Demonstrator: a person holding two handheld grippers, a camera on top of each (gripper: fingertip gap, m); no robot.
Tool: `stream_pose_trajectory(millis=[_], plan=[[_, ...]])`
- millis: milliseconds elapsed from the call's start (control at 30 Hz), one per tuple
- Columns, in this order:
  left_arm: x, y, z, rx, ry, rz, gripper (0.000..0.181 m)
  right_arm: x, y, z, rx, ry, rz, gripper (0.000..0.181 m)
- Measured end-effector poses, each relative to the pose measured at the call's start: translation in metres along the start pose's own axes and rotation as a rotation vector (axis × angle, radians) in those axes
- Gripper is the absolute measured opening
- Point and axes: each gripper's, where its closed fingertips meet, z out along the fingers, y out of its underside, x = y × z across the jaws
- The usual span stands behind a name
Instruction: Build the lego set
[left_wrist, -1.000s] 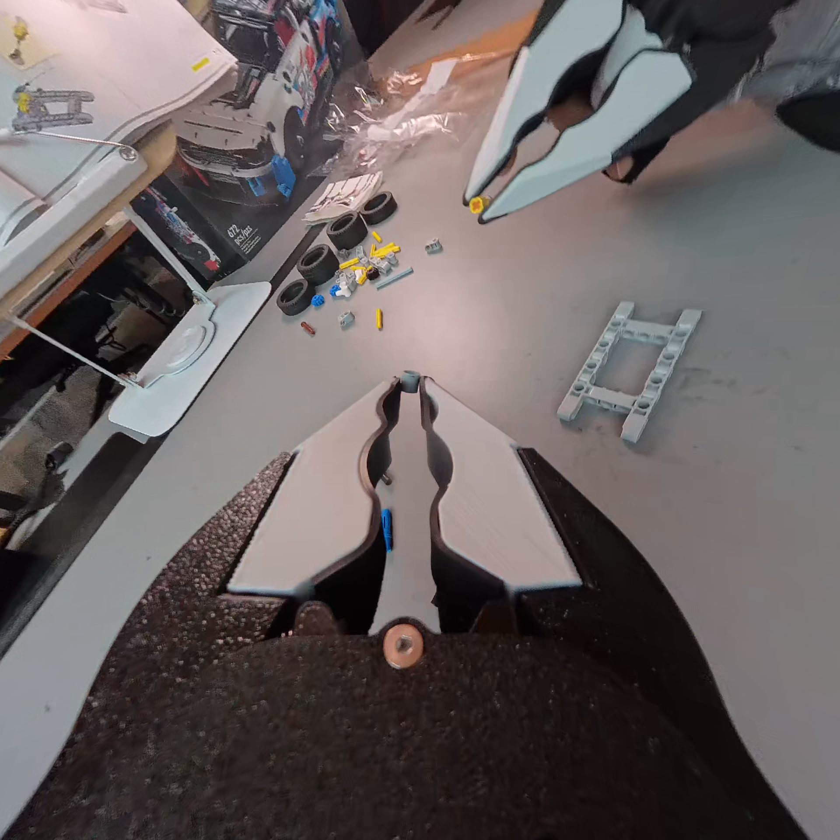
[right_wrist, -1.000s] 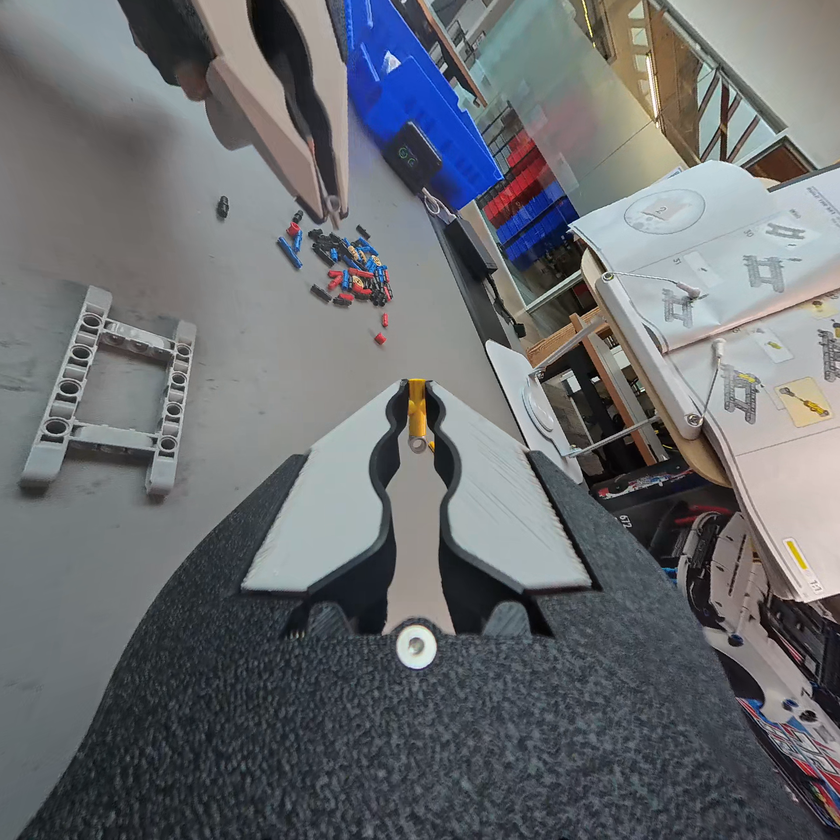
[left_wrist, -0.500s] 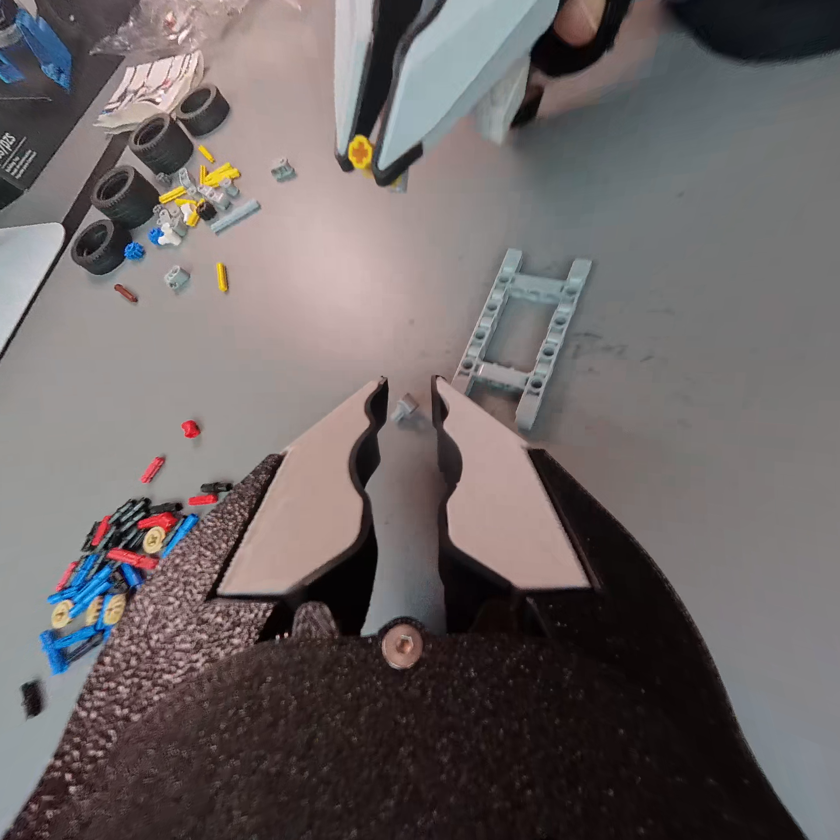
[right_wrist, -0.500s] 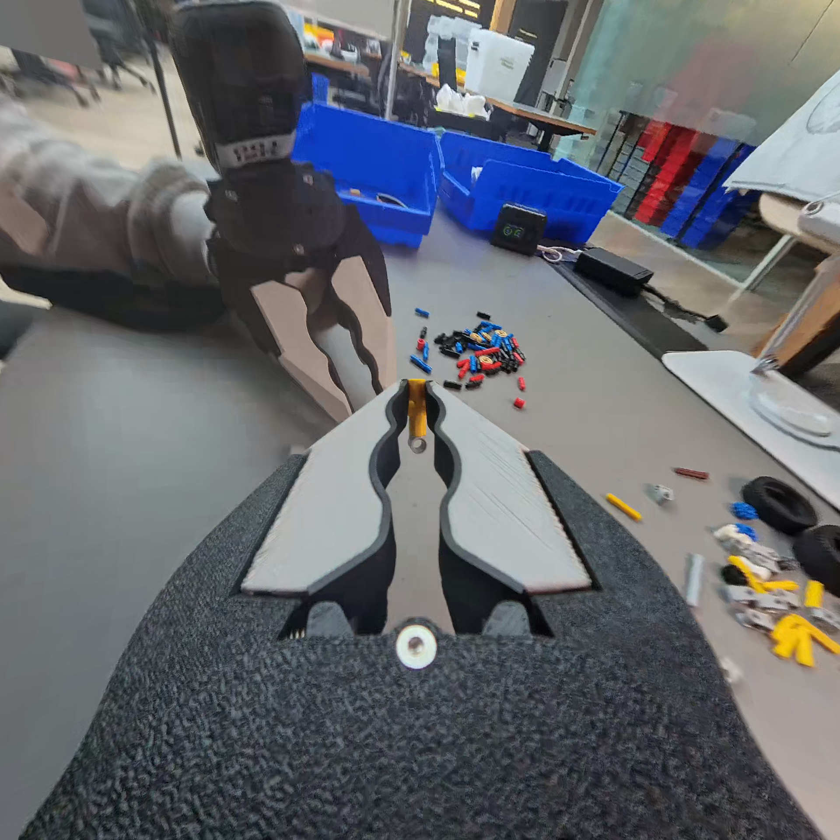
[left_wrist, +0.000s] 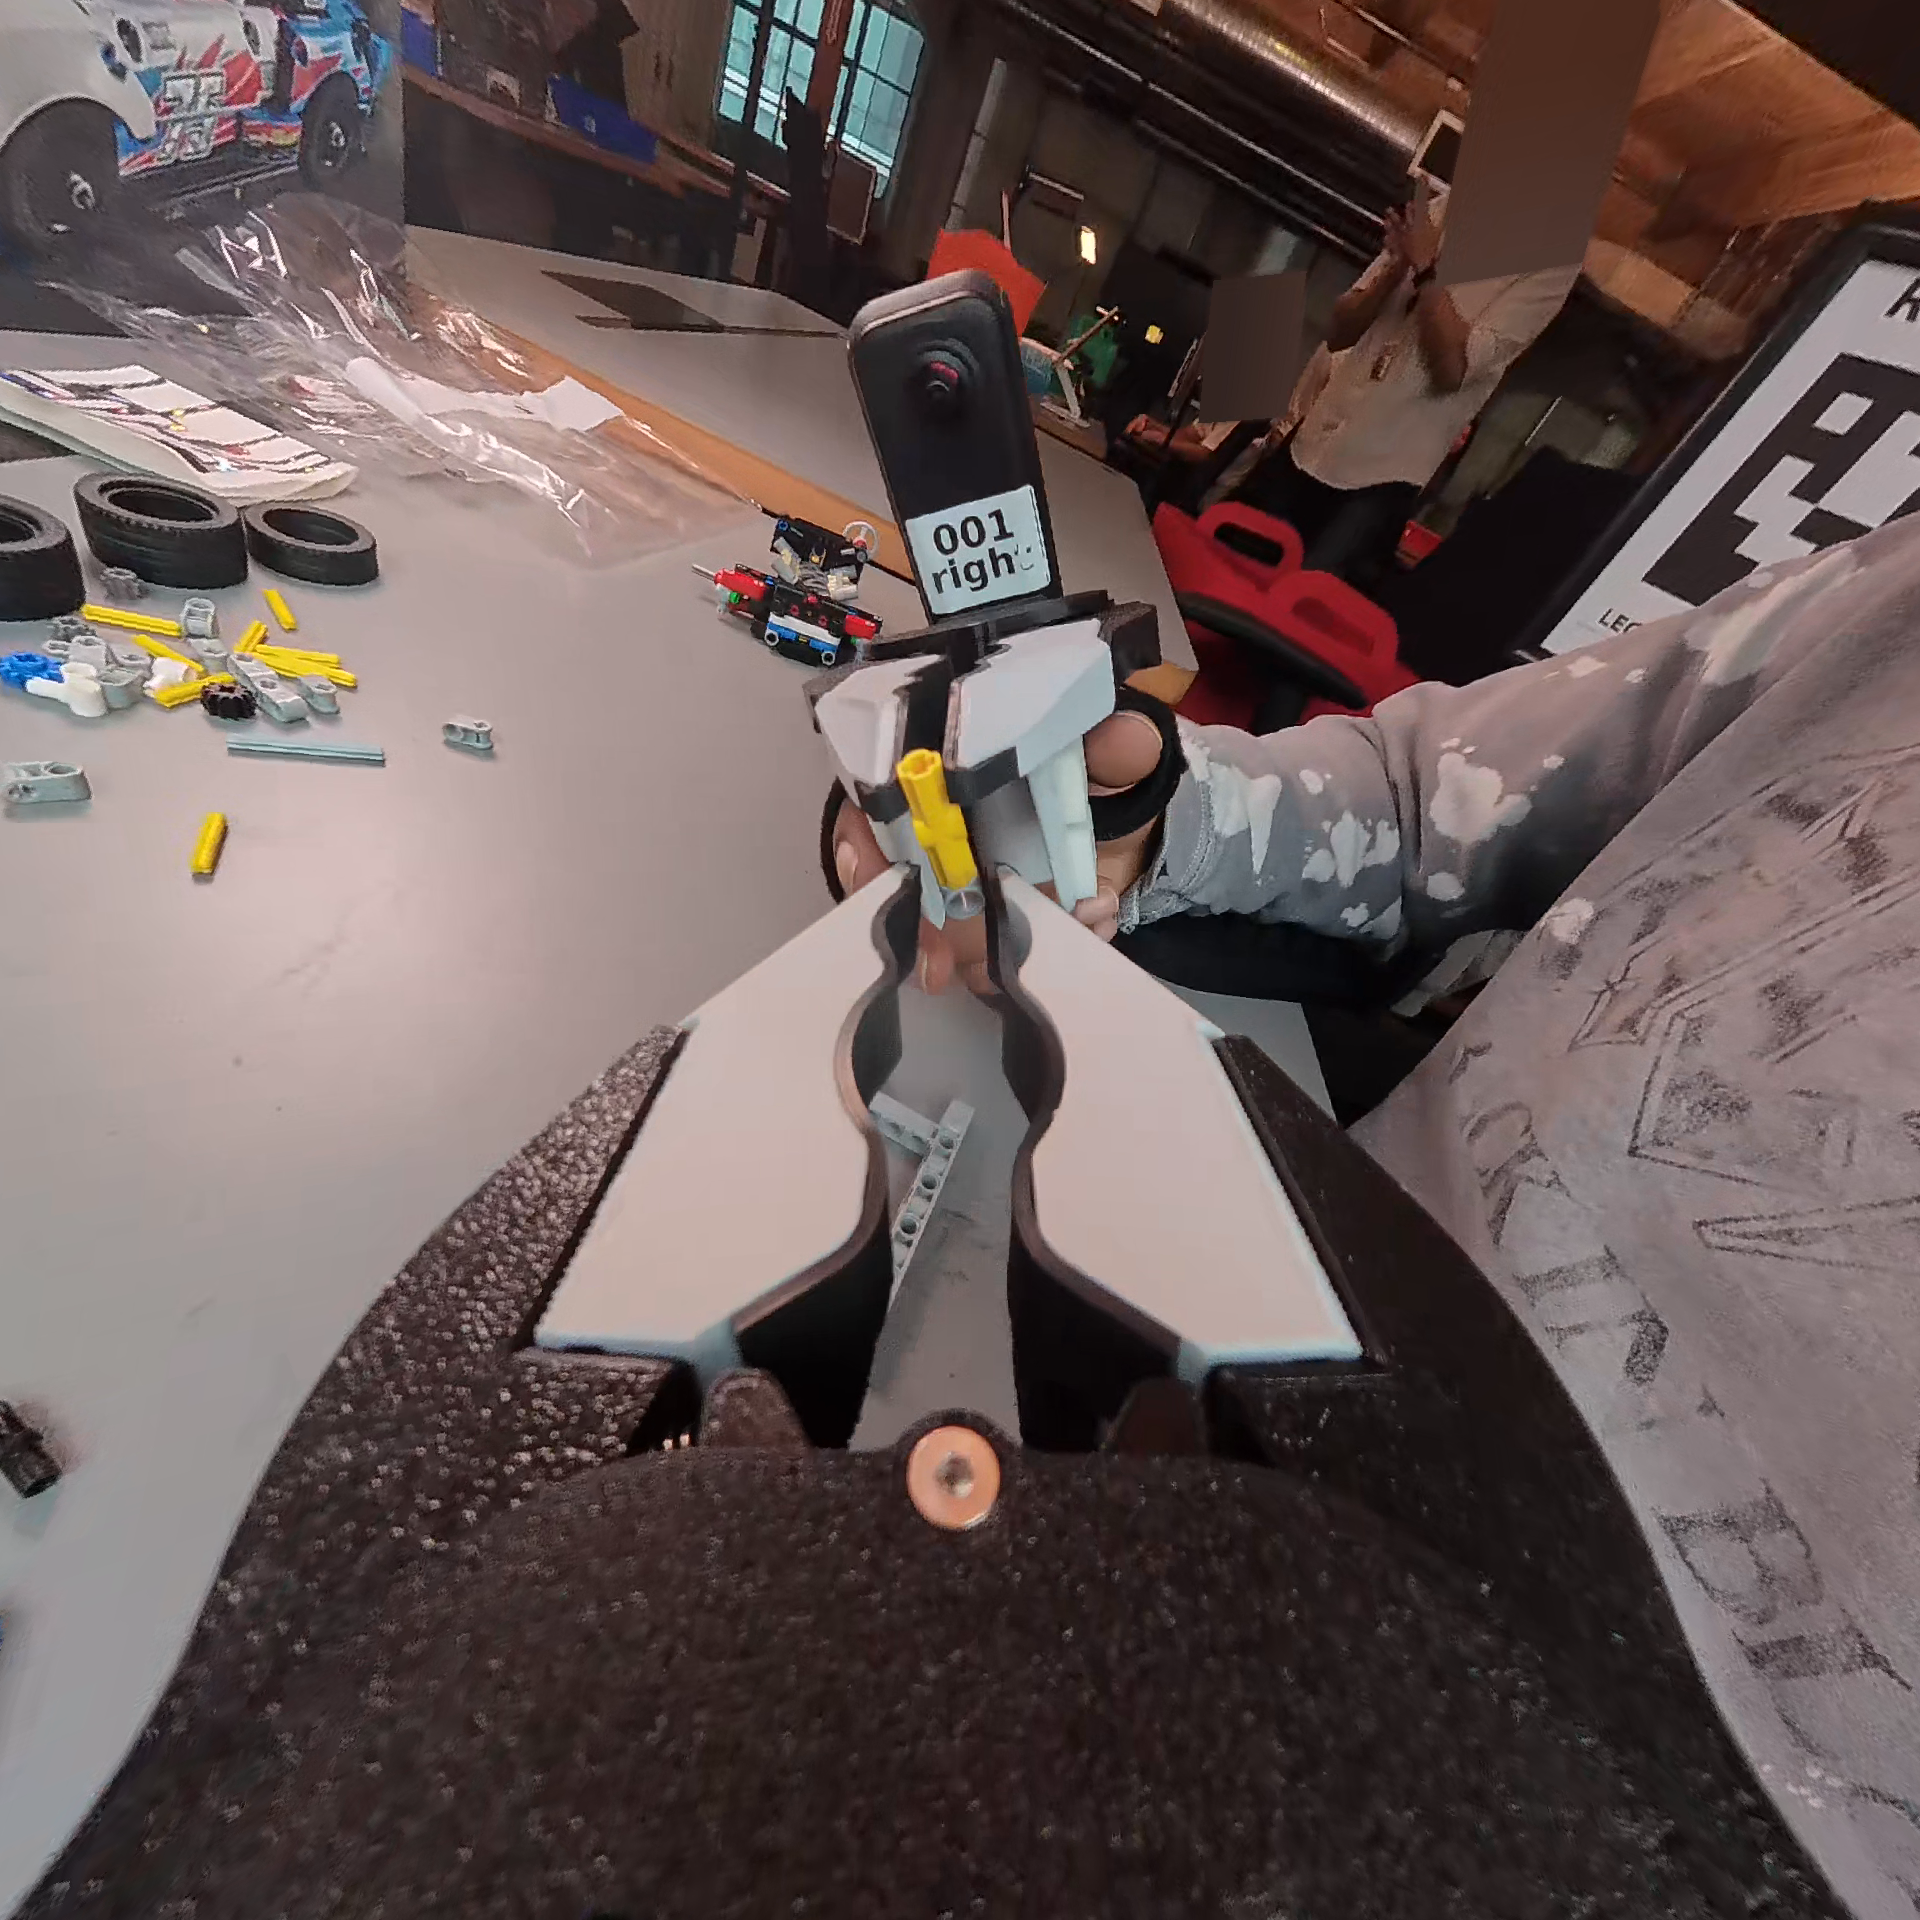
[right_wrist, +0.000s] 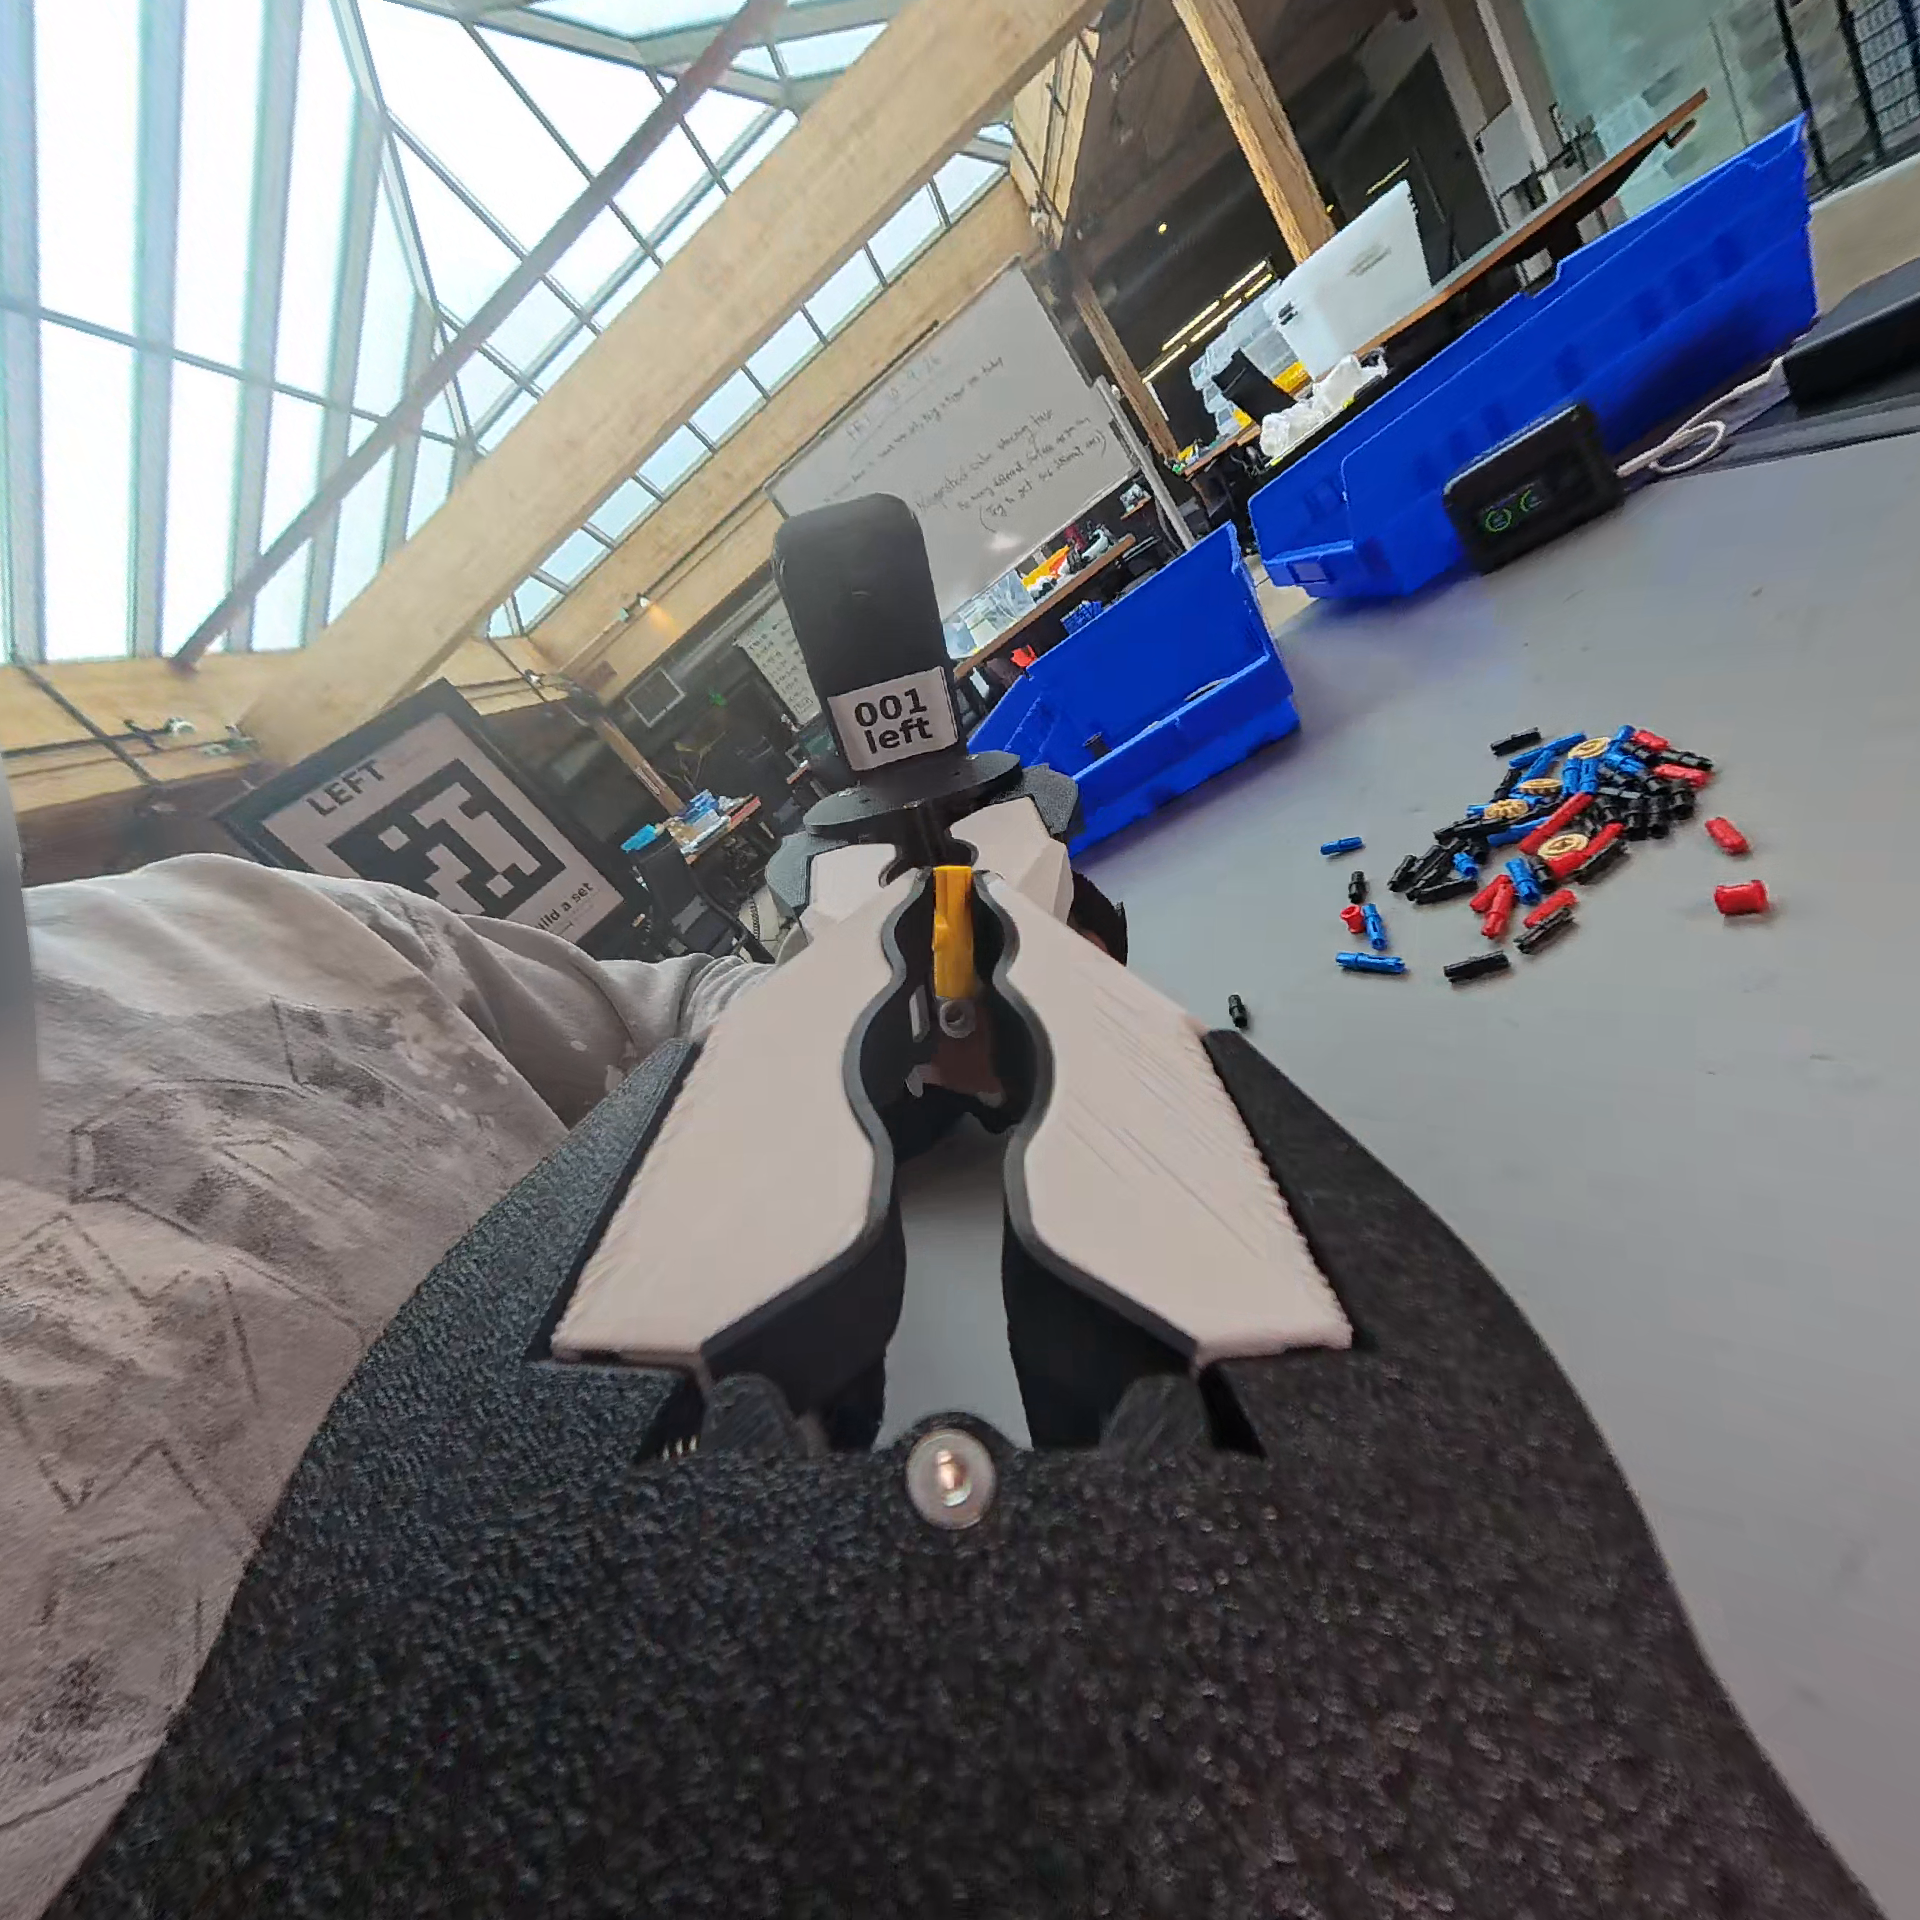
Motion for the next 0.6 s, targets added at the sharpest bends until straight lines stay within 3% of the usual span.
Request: stream_pose_trajectory(millis=[200,367,600], plan=[[-0.003,0.008,-0.003,-0.044,-0.032,0.019,0.008,0.004,0.008,0.001,-0.055,0.035,-0.095,0.006],[-0.006,0.013,-0.008,-0.076,-0.038,0.014,0.013,0.007,0.024,0.001,-0.193,0.099,-0.278,0.006],[-0.002,0.012,-0.007,-0.068,-0.018,0.05,0.007,0.002,0.021,0.0,-0.187,0.112,-0.325,0.007]])
